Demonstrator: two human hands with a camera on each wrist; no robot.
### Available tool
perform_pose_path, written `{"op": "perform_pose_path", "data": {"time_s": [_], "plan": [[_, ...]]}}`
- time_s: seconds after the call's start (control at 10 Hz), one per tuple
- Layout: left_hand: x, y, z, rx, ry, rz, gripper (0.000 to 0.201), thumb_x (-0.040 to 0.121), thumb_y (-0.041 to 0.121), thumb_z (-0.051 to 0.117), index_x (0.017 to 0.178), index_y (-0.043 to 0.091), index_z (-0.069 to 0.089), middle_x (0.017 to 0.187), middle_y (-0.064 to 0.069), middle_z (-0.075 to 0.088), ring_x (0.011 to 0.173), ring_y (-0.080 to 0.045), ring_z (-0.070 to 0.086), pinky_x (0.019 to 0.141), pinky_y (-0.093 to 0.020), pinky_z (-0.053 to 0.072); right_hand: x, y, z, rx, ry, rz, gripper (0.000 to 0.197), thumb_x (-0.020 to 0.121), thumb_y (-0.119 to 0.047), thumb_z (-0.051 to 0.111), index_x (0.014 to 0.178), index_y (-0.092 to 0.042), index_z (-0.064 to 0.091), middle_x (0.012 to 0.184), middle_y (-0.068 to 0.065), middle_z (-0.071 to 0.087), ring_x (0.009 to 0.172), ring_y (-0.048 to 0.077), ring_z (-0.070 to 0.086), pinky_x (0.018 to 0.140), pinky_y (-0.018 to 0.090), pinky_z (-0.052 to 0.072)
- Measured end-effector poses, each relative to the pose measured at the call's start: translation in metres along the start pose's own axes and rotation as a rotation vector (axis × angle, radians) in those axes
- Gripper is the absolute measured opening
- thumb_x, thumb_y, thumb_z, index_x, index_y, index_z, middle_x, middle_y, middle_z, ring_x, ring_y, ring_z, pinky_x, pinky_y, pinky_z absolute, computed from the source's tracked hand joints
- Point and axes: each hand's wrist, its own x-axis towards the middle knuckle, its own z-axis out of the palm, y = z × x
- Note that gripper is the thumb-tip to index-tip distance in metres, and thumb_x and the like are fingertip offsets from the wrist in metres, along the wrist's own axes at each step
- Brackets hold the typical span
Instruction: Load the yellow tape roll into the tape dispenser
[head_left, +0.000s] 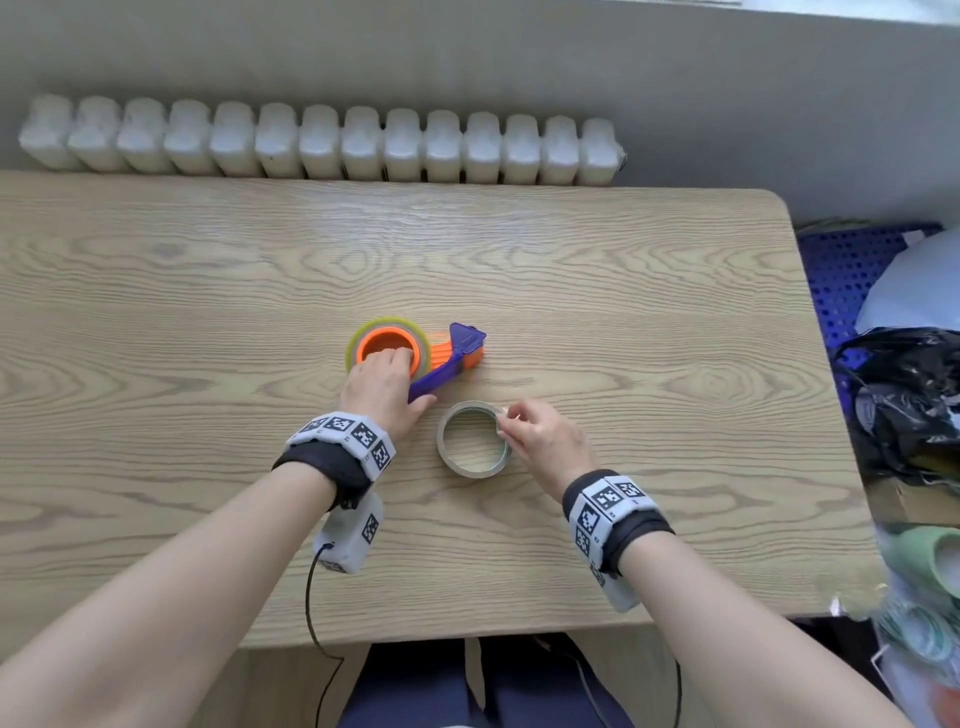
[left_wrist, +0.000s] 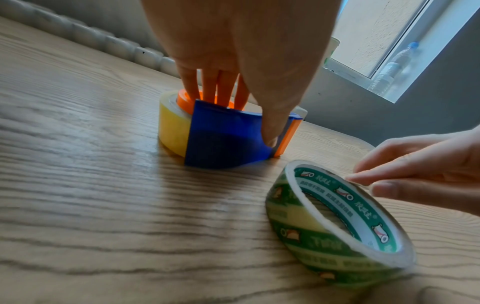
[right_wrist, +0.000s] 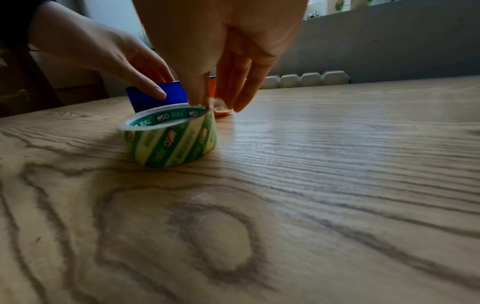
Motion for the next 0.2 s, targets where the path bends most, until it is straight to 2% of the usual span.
{"op": "perform_pose_path", "data": {"time_s": [0.1, 0.2], "plan": [[-0.0095, -0.0003, -0.0049, -0.008, 0.025, 0.002, 0.046, 0.083, 0.038, 0.06, 0.115, 0.007, 0.051, 0.117, -0.013, 0.057, 0.113, -0.03, 0.051, 0.094, -0.038, 0.039, -0.0021, 0.0024, 0.0011, 0.005, -0.078, -0.04, 0.02, 0.064, -0.023, 0.084, 0.077, -0.016, 0.072, 0.073, 0.004, 0.065, 0.058, 0.02, 0.063, 0.038, 0.02, 0.041], [-0.014, 0.0032, -0.0117, 0.023, 0.024, -0.011, 0.044, 0.087, 0.039, 0.054, 0.118, 0.008, 0.051, 0.12, -0.011, 0.055, 0.116, -0.028, 0.049, 0.095, -0.037, 0.037, -0.0029, 0.0018, -0.0023, 0.027, -0.15, -0.037, 0.03, 0.074, -0.037, 0.074, 0.094, -0.015, 0.07, 0.095, 0.009, 0.066, 0.082, 0.026, 0.066, 0.059, 0.031, 0.052]]}}
